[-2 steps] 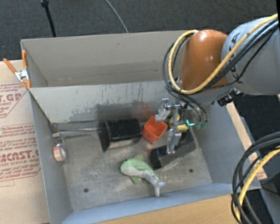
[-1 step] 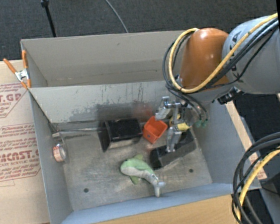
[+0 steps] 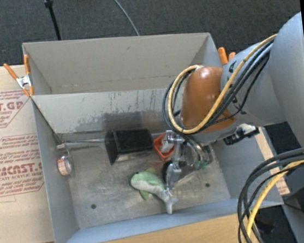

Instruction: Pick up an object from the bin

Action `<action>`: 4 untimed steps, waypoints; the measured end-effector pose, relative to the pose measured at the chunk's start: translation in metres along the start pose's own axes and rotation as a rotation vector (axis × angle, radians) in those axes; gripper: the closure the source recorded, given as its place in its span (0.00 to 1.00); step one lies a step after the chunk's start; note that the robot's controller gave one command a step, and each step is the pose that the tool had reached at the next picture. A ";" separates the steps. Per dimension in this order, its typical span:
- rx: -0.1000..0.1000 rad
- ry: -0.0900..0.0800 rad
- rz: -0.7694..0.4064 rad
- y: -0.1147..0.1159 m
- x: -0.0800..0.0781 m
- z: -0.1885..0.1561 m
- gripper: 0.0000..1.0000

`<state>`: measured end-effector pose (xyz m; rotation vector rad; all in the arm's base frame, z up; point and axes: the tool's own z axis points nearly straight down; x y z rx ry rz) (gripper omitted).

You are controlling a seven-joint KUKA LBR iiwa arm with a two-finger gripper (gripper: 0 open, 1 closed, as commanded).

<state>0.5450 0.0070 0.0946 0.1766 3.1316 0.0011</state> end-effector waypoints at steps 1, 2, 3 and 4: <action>0.001 -0.004 0.018 0.005 0.002 0.009 0.00; 0.001 0.005 0.170 0.025 0.016 -0.001 0.00; -0.015 -0.025 0.232 0.002 0.038 0.013 0.00; 0.000 -0.038 0.438 0.007 0.032 0.013 1.00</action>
Offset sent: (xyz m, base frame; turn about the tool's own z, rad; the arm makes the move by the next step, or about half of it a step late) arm -0.0159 0.0333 0.0054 0.1858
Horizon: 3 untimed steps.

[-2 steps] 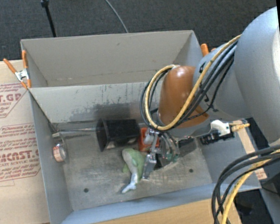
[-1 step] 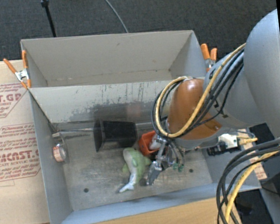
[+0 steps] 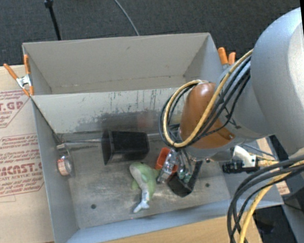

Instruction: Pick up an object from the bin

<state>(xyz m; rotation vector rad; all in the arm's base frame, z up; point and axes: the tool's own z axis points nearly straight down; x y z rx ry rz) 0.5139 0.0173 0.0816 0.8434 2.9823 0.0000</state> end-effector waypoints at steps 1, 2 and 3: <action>0.000 0.000 0.000 0.000 0.000 0.000 1.00; 0.001 0.005 0.000 0.000 -0.001 -0.001 1.00; 0.007 0.024 -0.002 0.000 0.002 -0.005 1.00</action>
Offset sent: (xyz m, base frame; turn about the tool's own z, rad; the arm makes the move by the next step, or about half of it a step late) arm 0.0000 -0.0001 0.0039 -0.0003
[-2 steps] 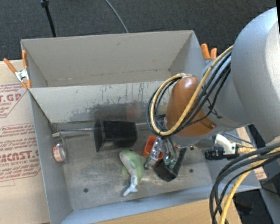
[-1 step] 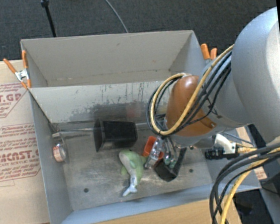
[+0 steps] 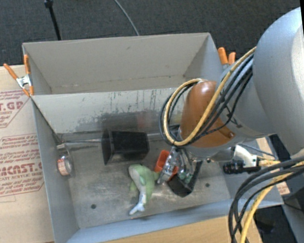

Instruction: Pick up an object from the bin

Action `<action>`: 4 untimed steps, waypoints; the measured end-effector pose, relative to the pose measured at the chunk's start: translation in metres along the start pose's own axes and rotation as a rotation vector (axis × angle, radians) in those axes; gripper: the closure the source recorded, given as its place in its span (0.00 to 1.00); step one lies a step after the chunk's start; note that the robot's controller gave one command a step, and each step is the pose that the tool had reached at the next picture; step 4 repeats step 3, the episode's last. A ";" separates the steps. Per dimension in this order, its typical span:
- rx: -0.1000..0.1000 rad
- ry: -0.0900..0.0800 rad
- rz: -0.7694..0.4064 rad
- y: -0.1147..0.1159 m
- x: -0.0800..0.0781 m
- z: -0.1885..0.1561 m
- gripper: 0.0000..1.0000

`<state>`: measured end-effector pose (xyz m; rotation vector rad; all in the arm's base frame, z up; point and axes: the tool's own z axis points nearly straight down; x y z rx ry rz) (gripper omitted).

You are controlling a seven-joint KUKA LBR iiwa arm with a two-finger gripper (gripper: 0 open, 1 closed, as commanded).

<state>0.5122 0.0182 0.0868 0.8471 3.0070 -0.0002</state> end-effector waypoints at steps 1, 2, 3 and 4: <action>0.006 0.017 -0.001 0.000 0.003 -0.015 1.00; 0.005 0.018 -0.002 0.000 0.002 -0.035 1.00; 0.002 0.014 -0.002 0.001 0.001 -0.044 1.00; 0.002 0.014 -0.002 0.001 0.001 -0.044 1.00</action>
Offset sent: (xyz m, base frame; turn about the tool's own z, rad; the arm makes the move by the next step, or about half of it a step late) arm 0.0000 0.0000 0.0435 -0.0001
